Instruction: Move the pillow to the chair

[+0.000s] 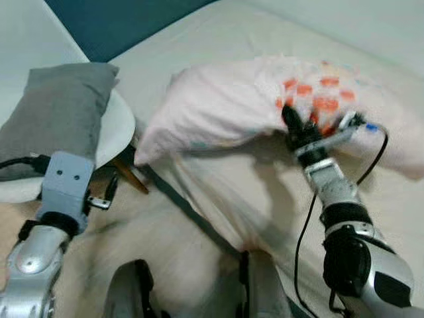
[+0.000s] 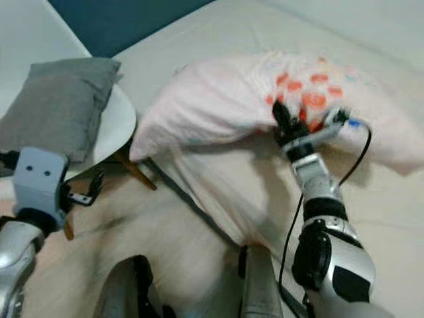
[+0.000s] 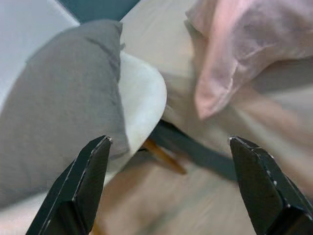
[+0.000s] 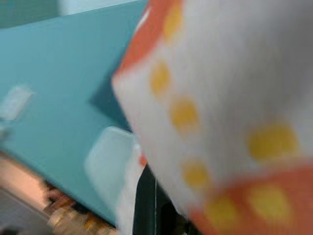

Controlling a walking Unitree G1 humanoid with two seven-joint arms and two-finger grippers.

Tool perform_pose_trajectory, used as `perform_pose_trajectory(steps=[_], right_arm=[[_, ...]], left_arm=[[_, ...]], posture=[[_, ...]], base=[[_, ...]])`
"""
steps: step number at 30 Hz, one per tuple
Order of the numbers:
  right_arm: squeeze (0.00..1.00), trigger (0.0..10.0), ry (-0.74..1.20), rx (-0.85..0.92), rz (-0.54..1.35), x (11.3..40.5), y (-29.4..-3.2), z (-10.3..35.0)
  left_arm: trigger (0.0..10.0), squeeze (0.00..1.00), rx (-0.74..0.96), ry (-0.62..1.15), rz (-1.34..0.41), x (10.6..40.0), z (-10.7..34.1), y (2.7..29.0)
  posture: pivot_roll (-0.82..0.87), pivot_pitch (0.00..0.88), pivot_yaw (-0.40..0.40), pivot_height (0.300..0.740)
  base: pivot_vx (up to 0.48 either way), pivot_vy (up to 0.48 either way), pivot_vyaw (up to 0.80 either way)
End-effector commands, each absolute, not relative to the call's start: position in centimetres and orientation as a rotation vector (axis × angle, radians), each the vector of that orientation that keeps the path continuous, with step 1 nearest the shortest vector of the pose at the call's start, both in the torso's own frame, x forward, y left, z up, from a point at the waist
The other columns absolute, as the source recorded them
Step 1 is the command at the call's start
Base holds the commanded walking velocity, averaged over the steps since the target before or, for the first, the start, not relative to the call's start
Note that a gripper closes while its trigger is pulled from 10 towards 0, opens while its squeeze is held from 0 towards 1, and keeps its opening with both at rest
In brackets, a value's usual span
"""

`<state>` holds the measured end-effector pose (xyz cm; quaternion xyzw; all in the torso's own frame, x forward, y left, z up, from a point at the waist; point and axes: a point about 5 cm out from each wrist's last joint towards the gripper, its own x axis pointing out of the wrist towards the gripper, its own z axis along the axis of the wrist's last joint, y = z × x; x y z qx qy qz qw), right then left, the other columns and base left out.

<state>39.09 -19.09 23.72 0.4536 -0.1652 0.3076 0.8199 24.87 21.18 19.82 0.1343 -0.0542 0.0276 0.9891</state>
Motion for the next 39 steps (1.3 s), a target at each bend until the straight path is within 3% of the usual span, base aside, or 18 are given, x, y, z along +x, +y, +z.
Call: perform_pose_trajectory(steps=[1,4,10,19,27,36,39], right_arm=[[0.00,0.0,-0.453,0.939,0.791,38.8,-18.1,27.3],[0.00,0.0,-0.501,0.924,0.870,38.6,-17.2,29.6],[0.00,0.0,-0.500,0.882,0.971,38.2,-15.1,31.2],[0.00,0.0,-0.430,0.882,1.016,37.3,-13.3,30.5],[0.00,0.0,-0.347,0.896,1.091,36.1,-9.6,28.8],[0.00,0.0,-0.317,0.907,1.075,35.8,-9.1,28.0],[0.00,0.0,-0.308,0.914,1.051,35.7,-9.1,27.6]], left_arm=[[10.0,0.00,0.215,-0.073,0.057,25.3,19.0,20.7],[10.0,0.00,0.144,-0.096,0.080,26.5,19.4,20.4],[10.0,0.00,0.089,-0.152,0.141,27.5,20.2,20.7],[10.0,0.00,0.052,-0.159,0.168,28.5,20.2,20.3],[10.0,0.00,0.107,-0.188,0.148,29.3,20.3,19.4],[10.0,0.00,0.184,-0.187,0.214,29.3,19.4,20.4],[10.0,0.00,0.176,-0.154,0.299,29.0,18.6,22.0]], posture=[[-0.01,0.078,-0.068,0.516],[-0.02,0.014,-0.080,0.531],[-0.02,0.000,-0.095,0.551],[-0.03,0.000,-0.096,0.571],[-0.03,0.000,-0.087,0.601],[-0.03,0.000,-0.091,0.646],[-0.03,0.000,-0.088,0.661]], base=[[0.000,0.000,0.00],[0.000,0.000,0.00],[0.000,0.000,0.00],[-0.107,0.000,0.00],[-0.120,0.000,0.00],[0.000,0.000,0.00],[0.000,0.000,0.00]])
